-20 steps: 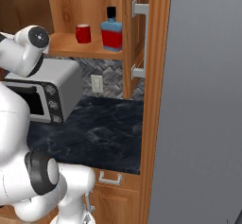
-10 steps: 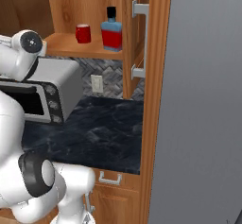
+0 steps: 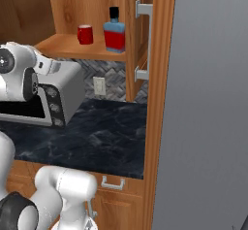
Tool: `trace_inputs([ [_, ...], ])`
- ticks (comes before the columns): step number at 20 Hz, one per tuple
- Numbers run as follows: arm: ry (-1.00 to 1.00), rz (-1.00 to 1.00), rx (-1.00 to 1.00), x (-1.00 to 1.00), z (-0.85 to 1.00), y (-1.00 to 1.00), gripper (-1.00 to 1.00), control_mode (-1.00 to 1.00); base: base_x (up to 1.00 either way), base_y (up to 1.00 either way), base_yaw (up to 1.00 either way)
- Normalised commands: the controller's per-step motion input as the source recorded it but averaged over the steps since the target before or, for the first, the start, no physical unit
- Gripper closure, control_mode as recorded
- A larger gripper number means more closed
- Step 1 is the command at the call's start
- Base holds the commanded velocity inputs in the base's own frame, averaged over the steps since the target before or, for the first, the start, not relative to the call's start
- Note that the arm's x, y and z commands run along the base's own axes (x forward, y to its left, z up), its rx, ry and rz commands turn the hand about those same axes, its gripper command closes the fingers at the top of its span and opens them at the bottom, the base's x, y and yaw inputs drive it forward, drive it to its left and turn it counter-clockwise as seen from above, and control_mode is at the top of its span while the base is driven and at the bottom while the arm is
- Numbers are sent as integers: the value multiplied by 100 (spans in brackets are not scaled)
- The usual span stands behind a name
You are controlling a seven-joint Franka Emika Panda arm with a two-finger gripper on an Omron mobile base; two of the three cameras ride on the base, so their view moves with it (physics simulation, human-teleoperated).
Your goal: Open the cabinet directly in front. Then move the liquor and the mug to the dining counter with the jar on it.
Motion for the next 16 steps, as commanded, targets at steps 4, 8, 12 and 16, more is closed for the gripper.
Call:
trace_inputs([
  [4,14,-46,-7,-1,11,-68,-100,-100,0,0,0],
  [8,-6,-8,-12,0,7,-11,-100,-100,0,0,0],
  [12,1,0,0,13,5,0,-100,-100,0,0,0],
  [16,6,0,-21,0,23,-12,-100,-100,0,0,0],
])
